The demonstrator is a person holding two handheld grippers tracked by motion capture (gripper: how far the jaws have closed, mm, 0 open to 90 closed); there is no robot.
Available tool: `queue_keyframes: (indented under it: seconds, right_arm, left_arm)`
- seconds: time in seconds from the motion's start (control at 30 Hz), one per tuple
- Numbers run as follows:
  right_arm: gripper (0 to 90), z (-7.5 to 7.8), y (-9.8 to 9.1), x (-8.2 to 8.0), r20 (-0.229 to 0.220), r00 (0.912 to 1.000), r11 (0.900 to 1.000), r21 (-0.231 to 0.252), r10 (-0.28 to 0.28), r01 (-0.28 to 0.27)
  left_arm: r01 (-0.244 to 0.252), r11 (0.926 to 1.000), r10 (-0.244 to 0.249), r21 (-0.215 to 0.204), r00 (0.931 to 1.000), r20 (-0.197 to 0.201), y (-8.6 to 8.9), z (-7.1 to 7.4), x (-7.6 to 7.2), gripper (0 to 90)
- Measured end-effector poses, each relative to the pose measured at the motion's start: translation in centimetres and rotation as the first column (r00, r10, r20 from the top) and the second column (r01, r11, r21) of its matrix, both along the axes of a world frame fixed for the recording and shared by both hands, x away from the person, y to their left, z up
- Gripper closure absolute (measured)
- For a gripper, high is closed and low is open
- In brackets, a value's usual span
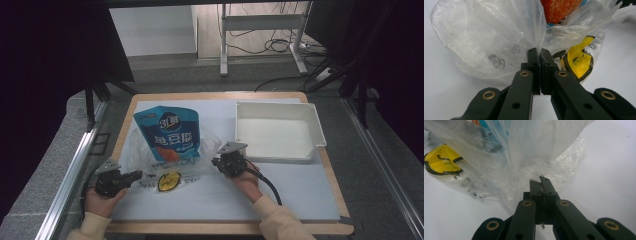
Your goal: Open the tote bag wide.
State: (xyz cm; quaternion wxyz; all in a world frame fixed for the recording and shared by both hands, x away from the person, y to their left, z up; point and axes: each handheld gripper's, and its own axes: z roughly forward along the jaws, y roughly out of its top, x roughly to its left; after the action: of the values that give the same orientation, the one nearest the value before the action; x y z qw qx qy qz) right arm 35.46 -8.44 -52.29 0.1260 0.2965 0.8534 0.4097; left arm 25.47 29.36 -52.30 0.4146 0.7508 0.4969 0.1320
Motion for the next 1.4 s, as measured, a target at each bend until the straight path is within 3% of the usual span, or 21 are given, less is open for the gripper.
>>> queue_keyframes:
  seconds: [0.17, 0.53, 0.83, 1.0, 1.4]
  right_arm:
    - [89.0, -0.4, -0.2, 0.1, -0.013, 0.9999, 0.9999, 0.01, 0.0, 0.0]
    - [89.0, -1.0, -0.1, 0.0, -0.023, 0.9997, 0.9985, -0.054, 0.007, -0.008]
    - [89.0, -1.2, -0.1, 0.1, -0.037, 0.9993, 0.9977, -0.068, 0.004, -0.006]
    - [89.0, -1.2, -0.1, 0.1, -0.037, 0.9993, 0.9976, -0.069, 0.004, -0.007]
    - [89.0, -1.2, -0.1, 0.1, -0.034, 0.9994, 0.9976, -0.068, 0.003, -0.006]
  left_arm:
    - [0.005, 1.0, -0.005, 0.006, 1.0, -0.008, -0.2, -0.4, 0.2, 88.8]
    - [0.011, 0.9995, -0.01, 0.031, 0.999, -0.043, -0.3, -1.3, 0.2, 88.8]
    - [0.018, 0.9981, -0.014, 0.059, 0.9973, -0.072, -0.7, -1.9, 0.5, 88.7]
    - [0.02, 0.9989, -0.016, 0.042, 0.9957, -0.092, -0.6, -2.4, 0.7, 88.7]
    - [0.02, 0.999, -0.016, 0.041, 0.9954, -0.094, -0.6, -2.5, 0.8, 88.6]
